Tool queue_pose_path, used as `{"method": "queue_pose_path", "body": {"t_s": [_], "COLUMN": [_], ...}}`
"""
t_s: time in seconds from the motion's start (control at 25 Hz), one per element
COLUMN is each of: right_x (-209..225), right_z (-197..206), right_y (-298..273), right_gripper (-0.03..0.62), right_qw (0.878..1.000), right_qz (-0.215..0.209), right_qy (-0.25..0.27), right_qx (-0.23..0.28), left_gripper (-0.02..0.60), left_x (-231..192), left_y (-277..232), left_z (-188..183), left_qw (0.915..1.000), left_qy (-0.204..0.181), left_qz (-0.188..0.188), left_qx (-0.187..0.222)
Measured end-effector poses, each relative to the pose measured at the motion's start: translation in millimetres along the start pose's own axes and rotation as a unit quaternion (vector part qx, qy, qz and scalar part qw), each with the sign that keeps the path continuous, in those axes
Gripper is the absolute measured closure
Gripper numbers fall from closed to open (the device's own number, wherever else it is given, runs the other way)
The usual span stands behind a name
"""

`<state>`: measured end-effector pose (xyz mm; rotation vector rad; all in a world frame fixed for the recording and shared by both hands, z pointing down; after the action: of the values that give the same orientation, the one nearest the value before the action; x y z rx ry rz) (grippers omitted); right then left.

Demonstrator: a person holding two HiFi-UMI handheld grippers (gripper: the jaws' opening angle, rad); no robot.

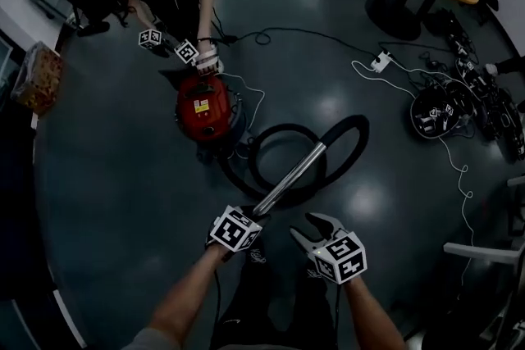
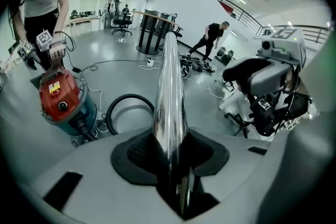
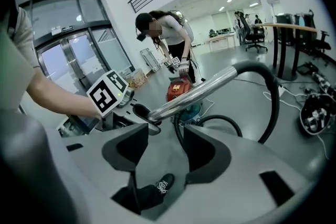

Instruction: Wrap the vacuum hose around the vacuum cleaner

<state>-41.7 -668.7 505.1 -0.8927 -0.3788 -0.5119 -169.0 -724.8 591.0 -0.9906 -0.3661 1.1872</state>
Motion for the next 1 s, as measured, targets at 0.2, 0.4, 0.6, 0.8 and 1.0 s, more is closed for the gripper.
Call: {"method": "queue_pose_path", "body": {"t_s": [0.2,0.4,0.6,0.8,1.0], "right_x": [25,44,60,80,108], "right_z": [38,91,146,184,216], "right_y": [-51,-99,-112,-114,-93], "right_gripper": [0.379,0.378,0.378,0.353,0.339], "right_qw": [0.997,0.991,0.983,0.974,0.97], "right_qz": [-0.013,-0.047,-0.088,-0.115,-0.109], "right_qy": [-0.075,-0.115,-0.135,-0.157,-0.178], "right_qx": [-0.007,-0.045,-0.094,-0.114,-0.123], "left_gripper": [0.428,0.428,0.428,0.428,0.428], "left_x": [-33,-50,-35,-27,-1], "left_y": [-48,-92,-134,-181,-226], "left_z": [24,38,32,18,-7], "left_qw": [0.9972,0.9927,0.9853,0.9769,0.9685], "left_qy": [0.065,0.103,0.15,0.191,0.228], "left_qz": [0.011,0.008,0.006,0.0,0.0], "left_qx": [0.034,0.063,0.082,0.095,0.1]}}
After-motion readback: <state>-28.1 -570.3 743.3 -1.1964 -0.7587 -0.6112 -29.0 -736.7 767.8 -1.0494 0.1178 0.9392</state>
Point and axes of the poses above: the fingertips, and each gripper's own axes: y backward along the fingers, x to its right, z out of its underside, the point moved 5 cm from there along y, backward along the fingers, and after that the axes turned 12 degrees about -y, right-handed, at the moved point
